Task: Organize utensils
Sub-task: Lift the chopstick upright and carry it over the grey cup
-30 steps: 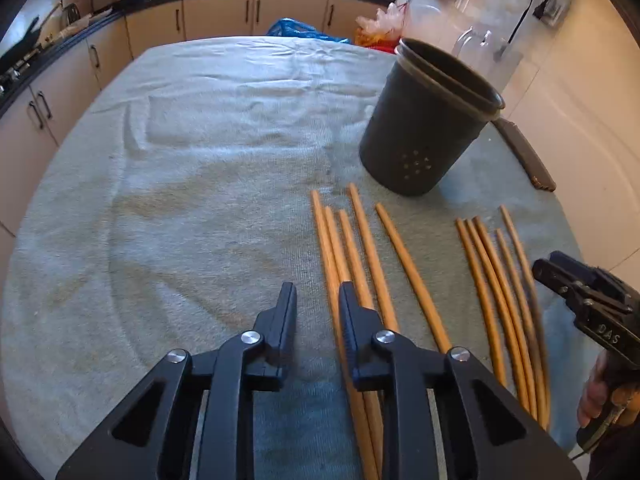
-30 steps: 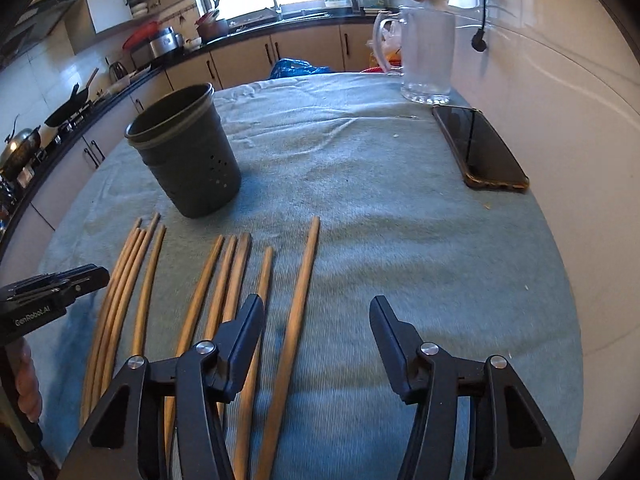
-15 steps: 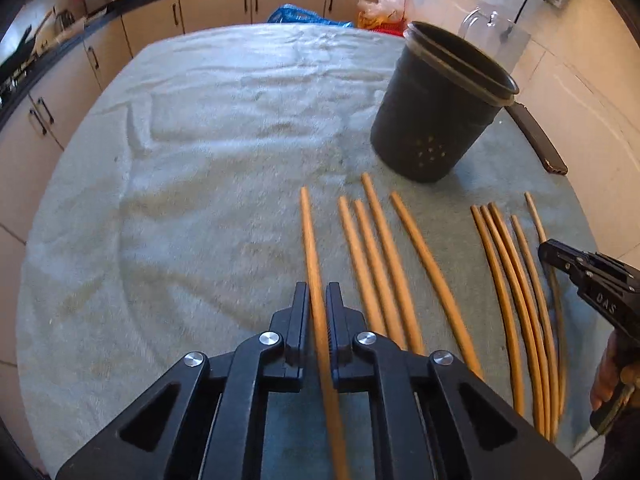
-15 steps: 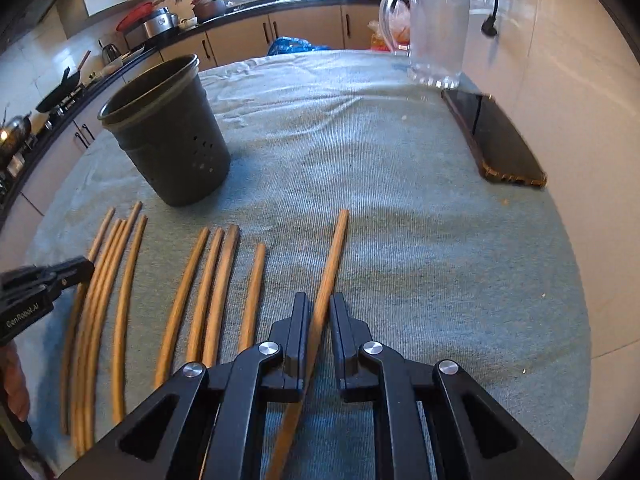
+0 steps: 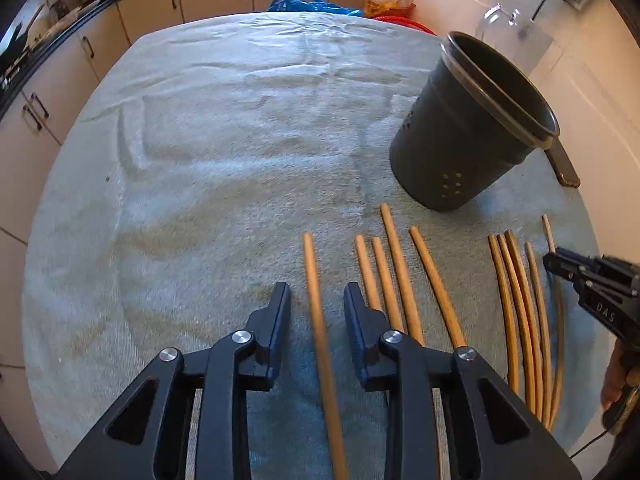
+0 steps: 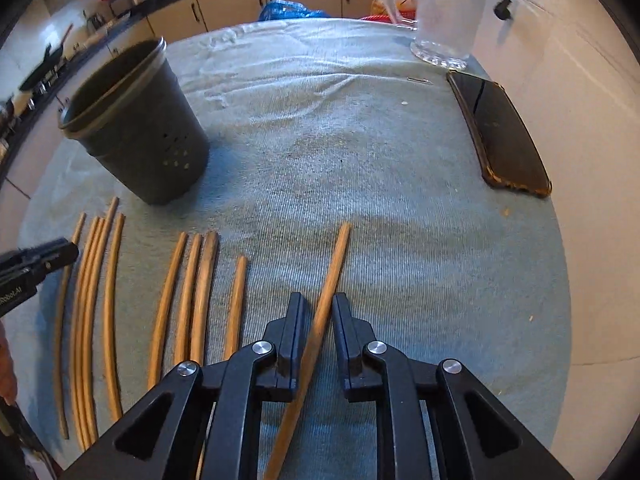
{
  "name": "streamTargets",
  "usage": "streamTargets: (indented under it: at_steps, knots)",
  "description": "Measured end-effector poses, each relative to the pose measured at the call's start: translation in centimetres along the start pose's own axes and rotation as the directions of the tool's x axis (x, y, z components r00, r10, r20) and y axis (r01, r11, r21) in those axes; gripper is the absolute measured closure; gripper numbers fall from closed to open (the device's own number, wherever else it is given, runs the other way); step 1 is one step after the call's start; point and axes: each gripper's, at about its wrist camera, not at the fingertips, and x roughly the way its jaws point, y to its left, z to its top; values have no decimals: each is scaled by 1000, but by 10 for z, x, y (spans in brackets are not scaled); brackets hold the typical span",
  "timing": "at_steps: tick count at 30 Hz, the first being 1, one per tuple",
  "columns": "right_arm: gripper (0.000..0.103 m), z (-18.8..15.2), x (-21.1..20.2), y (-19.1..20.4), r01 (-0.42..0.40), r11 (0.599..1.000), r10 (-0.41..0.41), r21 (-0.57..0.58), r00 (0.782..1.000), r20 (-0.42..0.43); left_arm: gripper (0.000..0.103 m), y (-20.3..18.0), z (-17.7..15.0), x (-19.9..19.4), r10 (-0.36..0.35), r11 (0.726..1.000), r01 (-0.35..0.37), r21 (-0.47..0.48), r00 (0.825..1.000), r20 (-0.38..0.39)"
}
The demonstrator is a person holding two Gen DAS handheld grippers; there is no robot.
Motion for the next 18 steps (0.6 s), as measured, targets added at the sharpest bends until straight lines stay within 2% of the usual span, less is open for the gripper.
streamTargets:
  at_steps: [1,2,3,7,9,14,16,18]
  knots:
    - [88,3,1,1,-2,1000,2,-3,1000,-1,77,-3,-1,0,3,1000,-3,17,1000,3]
    - [89,3,1,2,-8,1000,8,-9,1000,5,94,-5,-3,-1,-2,999,2,32,1000,11]
    - [93,3,2,2,-10,1000,10,-16,1000,13,97,-6,-4,0,-12,999,12,31,1000,9]
    - [97,-3,-7,-5,-89,996,87,22,994,64,98,-3,-13,-17,-15,1000,14,14,998,67]
    - [97,-11,-25,-7,-122,992,116,38,985,129,98,-2,-21,-37,-15,1000,14,13,994,113]
    - [97,-36,-82,-7,-191,981,176,26,942,286,97,-9,-46,-106,-52,998,46,31,962,270]
    - [97,-49,-103,-3,-195,981,179,13,922,343,97,-13,-63,-136,-73,997,65,35,941,332]
    - [97,-64,-124,5,-188,982,175,-6,902,394,97,-16,-80,-160,-66,997,49,54,916,395]
